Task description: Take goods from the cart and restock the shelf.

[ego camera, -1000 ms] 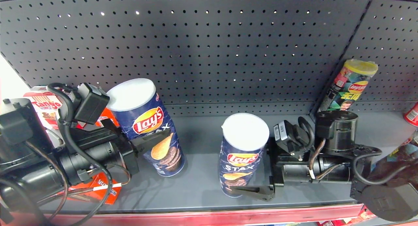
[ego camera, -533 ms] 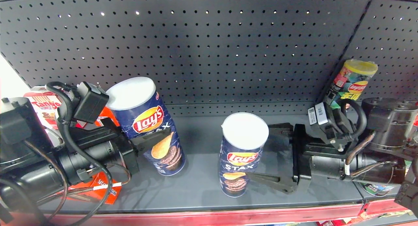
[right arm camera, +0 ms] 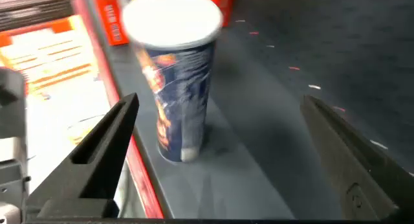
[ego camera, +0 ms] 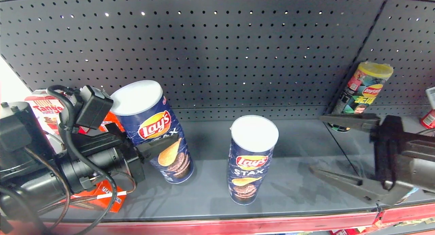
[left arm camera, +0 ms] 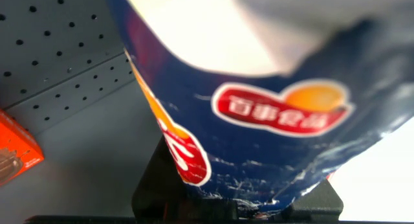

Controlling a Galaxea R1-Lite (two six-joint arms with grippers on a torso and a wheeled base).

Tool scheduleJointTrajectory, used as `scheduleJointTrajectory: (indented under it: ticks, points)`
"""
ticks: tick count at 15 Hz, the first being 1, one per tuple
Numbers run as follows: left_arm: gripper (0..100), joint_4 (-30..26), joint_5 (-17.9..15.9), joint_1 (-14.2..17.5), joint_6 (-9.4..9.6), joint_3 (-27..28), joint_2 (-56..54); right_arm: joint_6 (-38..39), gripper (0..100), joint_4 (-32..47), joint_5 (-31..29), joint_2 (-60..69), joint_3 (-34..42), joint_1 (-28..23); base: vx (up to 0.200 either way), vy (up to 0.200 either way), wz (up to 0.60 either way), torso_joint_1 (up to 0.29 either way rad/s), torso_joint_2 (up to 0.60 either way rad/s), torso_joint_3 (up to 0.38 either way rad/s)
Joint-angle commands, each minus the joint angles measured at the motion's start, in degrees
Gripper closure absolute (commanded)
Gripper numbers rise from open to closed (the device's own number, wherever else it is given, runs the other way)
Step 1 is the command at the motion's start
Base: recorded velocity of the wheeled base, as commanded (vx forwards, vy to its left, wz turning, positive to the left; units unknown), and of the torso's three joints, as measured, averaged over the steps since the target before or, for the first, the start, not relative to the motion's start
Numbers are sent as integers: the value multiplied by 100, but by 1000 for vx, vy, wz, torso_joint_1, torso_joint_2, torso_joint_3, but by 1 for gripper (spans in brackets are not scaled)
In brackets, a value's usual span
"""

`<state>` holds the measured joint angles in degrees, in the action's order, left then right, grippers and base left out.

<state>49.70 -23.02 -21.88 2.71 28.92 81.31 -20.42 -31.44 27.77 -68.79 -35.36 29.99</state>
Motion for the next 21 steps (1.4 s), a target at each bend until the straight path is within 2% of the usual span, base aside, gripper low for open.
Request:
scheduleJointTrajectory:
  ticks: [1,6,8,10,16,19,20,21]
  points:
    - [100,-4,-1,9,2,-9,-10,73,0,736,-896,1658,30,7,0,0,0,0,0,0]
    - [100,-4,-1,-9,2,53,25,469,0,3443,-2171,4401,434,-28,0,0,0,0,0,0]
    - [100,-4,8,-9,11,44,25,803,0,3926,-2478,5403,1023,-204,0,0,0,0,0,0]
    - [100,-13,8,0,2,26,8,1181,0,3935,-2478,5974,1559,-397,0,0,0,0,0,0]
    - [100,-13,8,0,11,18,-10,1356,0,3865,-2557,6879,3044,-1048,0,0,0,0,0,0]
    - [100,-4,16,0,11,18,-19,1409,0,3689,-2751,6879,3141,-1092,0,0,0,0,0,0]
    - [100,-4,16,9,11,9,-19,1831,0,3706,-2795,6879,3141,-1241,0,0,0,0,0,0]
    - [100,5,25,9,19,0,-19,1840,0,3715,-3023,6624,3132,-1329,0,0,0,0,0,0]
